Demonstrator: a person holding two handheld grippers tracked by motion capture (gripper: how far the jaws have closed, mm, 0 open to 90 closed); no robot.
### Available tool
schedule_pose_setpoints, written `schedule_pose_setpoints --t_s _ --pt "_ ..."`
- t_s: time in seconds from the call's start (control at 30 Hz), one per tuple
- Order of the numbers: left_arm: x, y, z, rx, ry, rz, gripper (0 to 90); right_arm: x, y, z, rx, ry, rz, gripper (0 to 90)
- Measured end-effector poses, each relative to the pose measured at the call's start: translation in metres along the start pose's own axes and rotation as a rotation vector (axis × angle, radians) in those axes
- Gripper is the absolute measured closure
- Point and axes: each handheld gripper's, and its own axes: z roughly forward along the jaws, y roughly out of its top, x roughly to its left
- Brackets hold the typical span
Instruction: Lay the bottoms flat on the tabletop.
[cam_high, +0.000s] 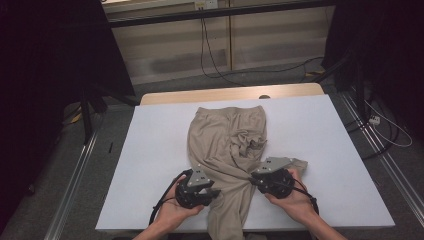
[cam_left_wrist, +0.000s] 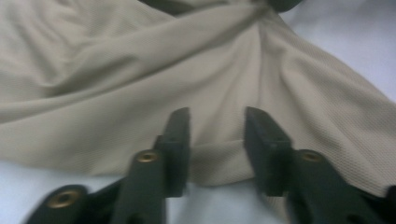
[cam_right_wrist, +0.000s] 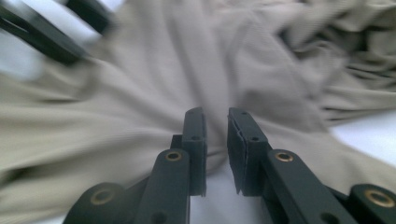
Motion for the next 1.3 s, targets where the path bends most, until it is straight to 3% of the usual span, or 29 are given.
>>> schedule_pose_setpoints --t_s 0.03,0.07,0.1,0.17,0.2,0.33,0.43,0.53,0.57,0.6,0.63,0.73,0.77,0.83,0.9,0.97,1.03,1.1,1.17,1.2,1.23,1.3 --pt "-0.002 -0.002 0.003 0.028 0.002 0.016 59.1 0.002 -0.001 -0.002 -0.004 0.024 0.001 77.2" --pt "-0.003 -0.003 0.003 0.020 0.004 0.022 59.1 0.006 -0.002 -0.004 -0.001 0.065 -0.002 75.8" --pt "-0.003 -0.003 0.002 0.030 -0.009 0.001 62.3 0.011 -0.005 -0.005 0.007 0.093 -0.010 75.3" --pt "-0.004 -0.005 -0.002 0.055 -0.001 0.008 86.7 0.021 -0.010 -0.004 0.036 0.133 -0.038 71.7" --pt "-0.005 -0.006 -0.004 0.056 0.000 -0.006 89.3 0.026 -0.011 -0.003 0.050 0.151 -0.052 69.1" --pt "0.000 -0.016 -0.020 0.096 0.020 -0.035 90.0 0.041 -0.014 0.003 0.067 0.170 -0.086 55.6" --pt "0.006 -0.029 -0.036 0.107 0.038 -0.086 90.0 0.046 -0.012 0.005 0.064 0.200 -0.098 54.7" --pt "0.010 -0.039 -0.047 0.105 0.042 -0.104 89.4 0.053 -0.011 0.005 0.062 0.228 -0.117 56.7" --pt "0.010 -0.040 -0.049 0.097 0.052 -0.116 87.1 0.056 -0.011 0.006 0.063 0.231 -0.125 56.9" --pt "0.009 -0.040 -0.050 0.084 0.058 -0.122 78.5 0.059 -0.010 0.006 0.065 0.237 -0.133 56.9" --pt "0.007 -0.038 -0.052 0.065 0.058 -0.115 71.0 0.061 -0.010 0.006 0.068 0.233 -0.133 58.0" --pt "-0.008 -0.029 -0.052 -0.003 0.010 -0.052 70.3 0.063 -0.010 0.006 0.071 0.229 -0.138 60.9" --pt "-0.015 -0.026 -0.049 -0.009 -0.029 -0.020 72.1 0.063 -0.010 0.005 0.070 0.232 -0.138 62.1" --pt "-0.025 -0.023 -0.042 -0.008 -0.083 0.016 75.5 0.062 -0.012 0.004 0.066 0.233 -0.130 66.9" --pt "-0.033 -0.022 -0.031 0.029 -0.107 0.071 73.1 0.061 -0.013 0.002 0.067 0.221 -0.119 74.4" --pt "-0.036 -0.022 -0.022 0.063 -0.110 0.094 70.0 0.060 -0.013 0.003 0.068 0.213 -0.105 78.1" --pt "-0.037 -0.023 -0.022 0.060 -0.112 0.096 72.6 0.059 -0.013 0.003 0.071 0.211 -0.095 82.0" --pt "-0.038 -0.024 -0.025 0.078 -0.116 0.079 89.7 0.059 -0.013 0.002 0.070 0.215 -0.086 87.1" --pt "-0.039 -0.026 -0.029 0.091 -0.124 0.087 90.0 0.059 -0.014 0.001 0.075 0.229 -0.079 88.9" --pt "-0.042 -0.029 -0.030 0.069 -0.130 0.043 90.0 0.059 -0.014 0.001 0.075 0.235 -0.075 89.0" --pt "-0.039 -0.030 -0.034 0.106 -0.138 0.099 90.0 0.060 -0.015 0.000 0.078 0.240 -0.074 89.0" --pt "-0.039 -0.033 -0.040 0.128 -0.143 0.110 90.0 0.061 -0.015 -0.001 0.081 0.254 -0.068 89.4"
